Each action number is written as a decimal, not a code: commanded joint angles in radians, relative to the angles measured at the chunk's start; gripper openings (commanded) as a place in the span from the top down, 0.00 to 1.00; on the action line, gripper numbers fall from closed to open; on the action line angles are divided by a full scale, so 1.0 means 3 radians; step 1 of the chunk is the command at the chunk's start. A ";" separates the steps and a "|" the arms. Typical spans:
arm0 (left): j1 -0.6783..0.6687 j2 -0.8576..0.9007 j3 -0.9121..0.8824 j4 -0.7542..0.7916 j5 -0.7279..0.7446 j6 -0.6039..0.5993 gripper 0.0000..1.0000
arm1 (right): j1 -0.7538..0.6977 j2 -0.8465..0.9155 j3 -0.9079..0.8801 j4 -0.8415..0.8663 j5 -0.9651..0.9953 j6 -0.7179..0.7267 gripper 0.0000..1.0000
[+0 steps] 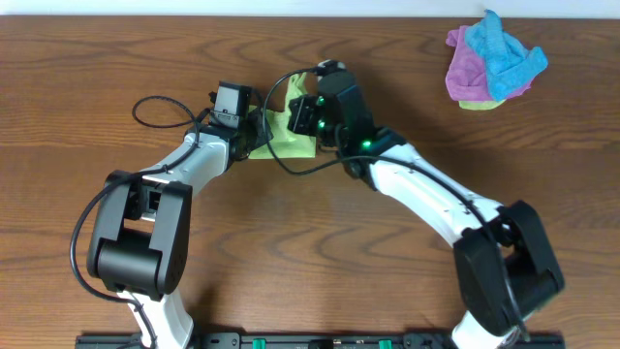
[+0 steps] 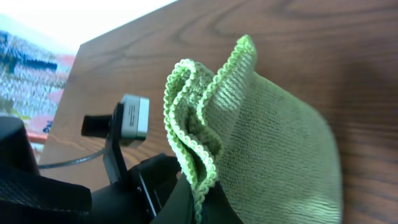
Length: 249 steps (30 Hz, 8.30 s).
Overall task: Fold the cloth
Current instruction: 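Lay the right strip end over the left end, folding the strip in half, then release the folded cloth and retract the right gripper to its rest pose, then grasp the folded green cloth's edge with the left gripper, then drag the folded cloth up-left toward the table's top left with the left gripper, then release the cloth and pull the left gripper back toward the base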
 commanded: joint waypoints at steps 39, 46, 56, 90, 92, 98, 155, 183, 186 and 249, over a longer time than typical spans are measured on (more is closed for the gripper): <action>0.1057 -0.1091 0.0027 -0.0670 -0.0174 0.0416 0.94 | 0.0388 0.1085 0.0834 -0.0226 -0.0114 -0.0178 0.78; 0.1058 -0.1091 0.0027 -0.0670 -0.0174 0.0416 0.94 | 0.0383 0.1083 0.0842 -0.0173 -0.0362 -0.0210 0.42; 0.1058 -0.1090 0.0027 -0.0696 -0.0174 0.0416 0.94 | 0.0231 0.0928 0.0952 -0.0207 -0.0470 -0.0239 0.22; 0.1057 -0.1436 0.0027 -0.1569 0.0595 0.0388 0.05 | -0.1809 -0.3708 -0.1445 -0.3037 -0.0336 -0.2143 0.01; 0.1057 -0.1439 0.0027 -0.1633 0.0745 0.0376 0.05 | -0.1858 -0.4106 -0.1635 -0.3085 -0.0233 -0.2032 0.01; 0.1055 -0.1483 0.0027 -0.1726 0.0993 0.0313 0.05 | -0.1883 -0.4742 -0.1836 -0.3092 0.0084 -0.2029 0.01; 0.0047 -0.0203 -0.1469 0.1761 0.0425 -0.2317 0.03 | -0.1883 -0.4748 -0.1836 -0.3095 0.0131 -0.2038 0.01; 0.0367 0.0151 -0.1280 0.2501 0.1001 -0.0905 0.94 | -0.1883 -0.4748 -0.1836 -0.3094 0.0131 -0.2038 0.01; 0.0582 0.0093 -0.1077 0.2471 0.1333 -0.0856 0.94 | -0.1883 -0.4748 -0.1836 -0.3095 0.0131 -0.2038 0.01; 0.2066 0.0633 0.1678 -0.0460 0.1213 0.0078 0.05 | -0.1883 -0.4748 -0.1836 -0.3094 0.0131 -0.2038 0.01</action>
